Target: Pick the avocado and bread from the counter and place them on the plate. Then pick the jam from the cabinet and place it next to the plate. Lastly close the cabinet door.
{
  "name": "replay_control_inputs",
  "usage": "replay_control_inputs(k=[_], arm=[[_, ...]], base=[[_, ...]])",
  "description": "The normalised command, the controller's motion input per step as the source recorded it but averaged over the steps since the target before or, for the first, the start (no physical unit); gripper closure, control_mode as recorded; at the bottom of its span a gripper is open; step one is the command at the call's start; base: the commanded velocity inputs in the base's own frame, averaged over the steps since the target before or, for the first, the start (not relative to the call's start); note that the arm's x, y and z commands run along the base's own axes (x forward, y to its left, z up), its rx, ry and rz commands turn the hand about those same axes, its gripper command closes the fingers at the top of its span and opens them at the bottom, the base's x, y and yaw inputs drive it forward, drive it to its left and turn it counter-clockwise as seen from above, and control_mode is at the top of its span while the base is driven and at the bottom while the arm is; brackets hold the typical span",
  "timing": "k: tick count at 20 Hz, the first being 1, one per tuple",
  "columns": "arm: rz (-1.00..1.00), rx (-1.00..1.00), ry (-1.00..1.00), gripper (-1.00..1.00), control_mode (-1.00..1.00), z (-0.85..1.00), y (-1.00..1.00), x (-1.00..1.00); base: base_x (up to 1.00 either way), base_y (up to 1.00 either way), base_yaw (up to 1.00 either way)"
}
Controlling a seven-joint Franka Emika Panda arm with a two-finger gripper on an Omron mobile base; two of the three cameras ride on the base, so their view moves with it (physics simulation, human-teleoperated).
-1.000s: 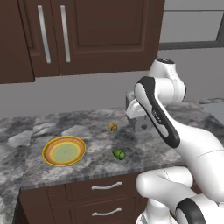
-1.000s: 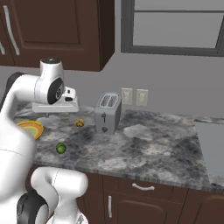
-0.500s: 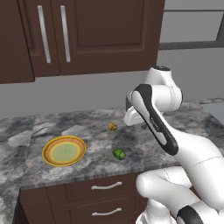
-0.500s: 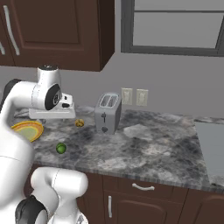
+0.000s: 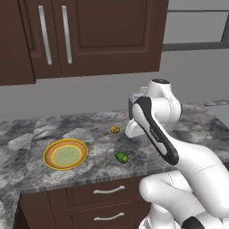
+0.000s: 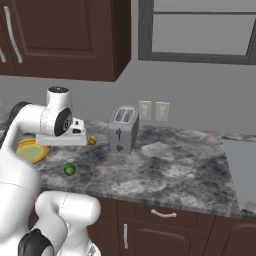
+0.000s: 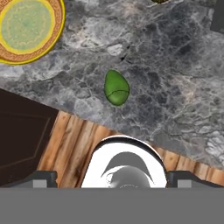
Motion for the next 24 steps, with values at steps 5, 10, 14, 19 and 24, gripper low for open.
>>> replay_control_inputs(k=[5,10,14,19,24], arm=[[0.0,0.0,0.09,-1.0,-1.0,-0.46,0.06,0.03],[0.0,-0.01,0.12,-1.0,-1.0,-0.46,0.09,0.03],[0.0,-0.02,0.13,-1.0,-1.0,-0.45,0.08,0.08],[0.0,-0.01,0.15,-1.0,-1.0,-0.24,0.11,0.25],[0.0,-0.03,0.06,-1.0,-1.0,-0.14,0.15,0.23]], base=[[0.0,0.0,0.0],[0.0,0.0,0.0],[0.0,0.0,0.0],[0.0,0.0,0.0],[0.0,0.0,0.0]])
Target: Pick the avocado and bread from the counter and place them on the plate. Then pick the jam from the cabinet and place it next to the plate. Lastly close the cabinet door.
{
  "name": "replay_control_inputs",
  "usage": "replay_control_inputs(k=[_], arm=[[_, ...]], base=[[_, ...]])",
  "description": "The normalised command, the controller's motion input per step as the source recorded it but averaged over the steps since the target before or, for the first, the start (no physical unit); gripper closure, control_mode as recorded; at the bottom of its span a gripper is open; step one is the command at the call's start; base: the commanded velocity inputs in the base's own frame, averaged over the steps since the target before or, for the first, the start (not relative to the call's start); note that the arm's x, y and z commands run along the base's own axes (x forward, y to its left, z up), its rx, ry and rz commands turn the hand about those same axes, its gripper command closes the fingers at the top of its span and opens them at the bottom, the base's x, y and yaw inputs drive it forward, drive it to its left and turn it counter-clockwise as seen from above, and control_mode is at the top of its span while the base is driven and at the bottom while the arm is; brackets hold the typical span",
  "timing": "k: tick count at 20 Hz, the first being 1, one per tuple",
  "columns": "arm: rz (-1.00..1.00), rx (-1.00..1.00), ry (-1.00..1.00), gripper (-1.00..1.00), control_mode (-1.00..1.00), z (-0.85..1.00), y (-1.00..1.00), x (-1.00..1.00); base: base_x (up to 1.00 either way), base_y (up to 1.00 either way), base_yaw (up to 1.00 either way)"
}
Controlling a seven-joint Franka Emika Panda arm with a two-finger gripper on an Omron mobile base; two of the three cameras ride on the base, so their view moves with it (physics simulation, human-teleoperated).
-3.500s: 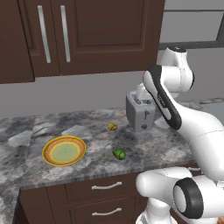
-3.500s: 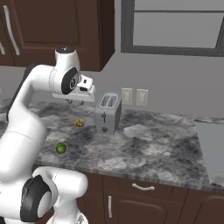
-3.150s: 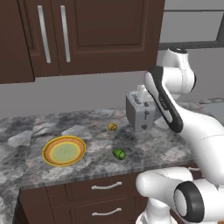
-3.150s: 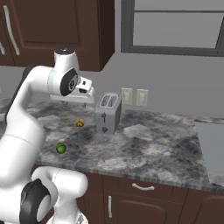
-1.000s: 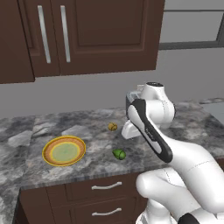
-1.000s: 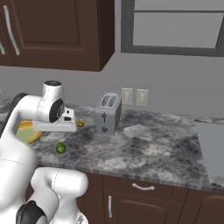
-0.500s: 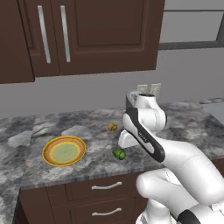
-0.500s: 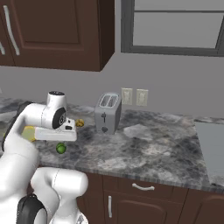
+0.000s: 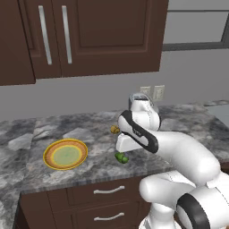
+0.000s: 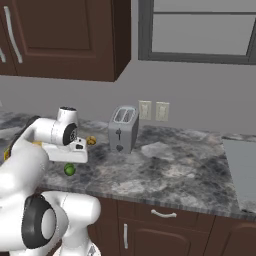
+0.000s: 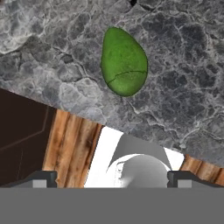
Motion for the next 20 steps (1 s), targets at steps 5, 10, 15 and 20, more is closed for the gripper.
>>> replay_control_inputs(k=[5,10,15,20], arm=[[0.0,-0.02,0.0,-1.0,-1.0,-0.1,0.06,0.15],[0.0,-0.01,0.02,-1.0,-1.0,-0.21,0.0,0.22],[0.0,0.0,0.01,-1.0,-1.0,-0.2,0.0,0.21],[0.0,-0.03,0.0,-1.0,-1.0,-0.15,0.07,0.11]], base=[[0.0,0.0,0.0],[0.0,0.0,0.0],[0.0,0.0,0.0],[0.0,0.0,0.0]])
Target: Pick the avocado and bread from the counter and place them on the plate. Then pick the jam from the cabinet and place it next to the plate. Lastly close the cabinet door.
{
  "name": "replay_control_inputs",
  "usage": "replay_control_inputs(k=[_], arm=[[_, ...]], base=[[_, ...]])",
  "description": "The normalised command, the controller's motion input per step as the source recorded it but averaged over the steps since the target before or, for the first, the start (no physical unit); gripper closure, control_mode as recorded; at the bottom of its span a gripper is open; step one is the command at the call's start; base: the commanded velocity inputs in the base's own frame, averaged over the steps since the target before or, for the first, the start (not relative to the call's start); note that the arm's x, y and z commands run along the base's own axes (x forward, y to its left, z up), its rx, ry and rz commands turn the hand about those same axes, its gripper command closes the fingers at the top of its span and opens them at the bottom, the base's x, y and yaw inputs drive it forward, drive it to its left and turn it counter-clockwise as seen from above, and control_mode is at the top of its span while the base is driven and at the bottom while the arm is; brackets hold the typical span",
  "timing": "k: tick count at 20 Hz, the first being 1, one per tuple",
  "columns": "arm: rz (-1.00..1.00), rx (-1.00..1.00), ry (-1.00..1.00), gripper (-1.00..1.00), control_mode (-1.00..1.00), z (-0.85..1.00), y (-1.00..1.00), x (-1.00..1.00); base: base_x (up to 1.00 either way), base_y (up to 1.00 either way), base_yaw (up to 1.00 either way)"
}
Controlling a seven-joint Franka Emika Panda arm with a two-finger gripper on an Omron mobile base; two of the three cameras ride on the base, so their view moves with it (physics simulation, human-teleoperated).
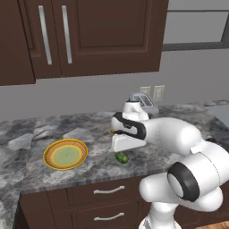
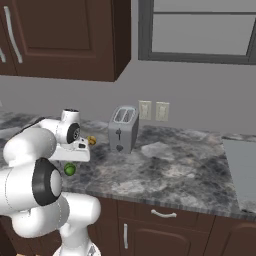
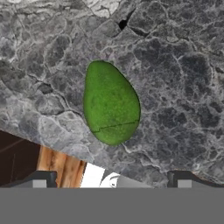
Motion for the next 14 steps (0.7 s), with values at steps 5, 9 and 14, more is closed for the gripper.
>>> replay_control_inputs(k=[5,9,14], arm=[[0.01,-0.05,0.0,-1.0,-1.0,-0.14,0.09,0.05],[0.03,-0.04,0.0,-1.0,-1.0,-0.14,0.03,0.12],[0.02,-0.05,0.0,-1.0,-1.0,-0.12,0.1,0.14]], base=[[0.0,0.0,0.0],[0.0,0.0,0.0],[0.0,0.0,0.0]])
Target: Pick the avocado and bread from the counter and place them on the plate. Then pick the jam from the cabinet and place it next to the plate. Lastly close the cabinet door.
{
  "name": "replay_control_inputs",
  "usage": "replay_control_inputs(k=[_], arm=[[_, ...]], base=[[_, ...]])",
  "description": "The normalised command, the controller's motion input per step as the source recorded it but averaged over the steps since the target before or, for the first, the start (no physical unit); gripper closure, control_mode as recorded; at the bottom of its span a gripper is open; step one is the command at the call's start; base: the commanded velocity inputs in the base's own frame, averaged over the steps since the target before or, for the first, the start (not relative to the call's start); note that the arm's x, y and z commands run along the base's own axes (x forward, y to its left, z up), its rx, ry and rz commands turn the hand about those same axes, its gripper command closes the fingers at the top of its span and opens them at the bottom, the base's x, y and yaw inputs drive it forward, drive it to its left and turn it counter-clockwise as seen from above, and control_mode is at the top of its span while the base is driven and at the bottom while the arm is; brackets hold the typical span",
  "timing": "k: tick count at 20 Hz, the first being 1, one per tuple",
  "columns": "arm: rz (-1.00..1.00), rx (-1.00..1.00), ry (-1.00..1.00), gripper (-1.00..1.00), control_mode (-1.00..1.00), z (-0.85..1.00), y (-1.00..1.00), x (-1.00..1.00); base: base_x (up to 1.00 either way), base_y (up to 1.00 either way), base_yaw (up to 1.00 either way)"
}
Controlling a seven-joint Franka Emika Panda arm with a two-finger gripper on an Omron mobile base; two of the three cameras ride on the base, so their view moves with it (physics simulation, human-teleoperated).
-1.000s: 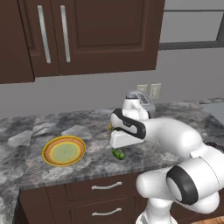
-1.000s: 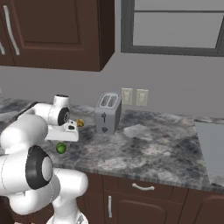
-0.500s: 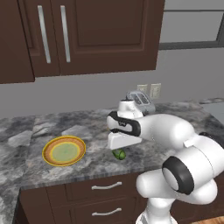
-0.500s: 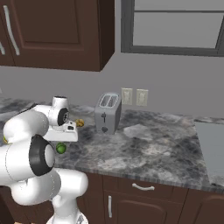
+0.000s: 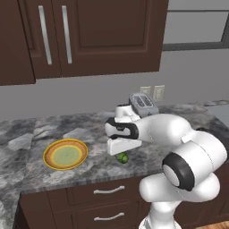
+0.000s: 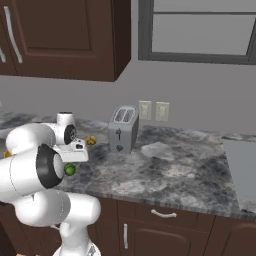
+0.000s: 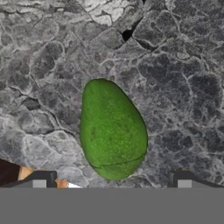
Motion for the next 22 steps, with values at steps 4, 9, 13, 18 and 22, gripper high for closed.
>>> replay_control_inputs(k=[4,9,13,18,22], arm=[[0.01,-0.05,0.0,-1.0,-1.0,-0.11,0.12,0.18],[0.0,-0.01,0.0,-1.0,-1.0,-0.09,0.03,0.13],[0.0,-0.01,0.0,-1.0,-1.0,-0.14,0.0,0.16],[0.0,-0.03,0.0,-1.0,-1.0,-0.2,0.02,0.06],[0.0,-0.05,0.0,-1.0,-1.0,-0.16,0.08,0.0]], base=[[0.0,0.0,0.0],[0.0,0.0,0.0],[0.0,0.0,0.0],[0.0,0.0,0.0],[0.0,0.0,0.0]])
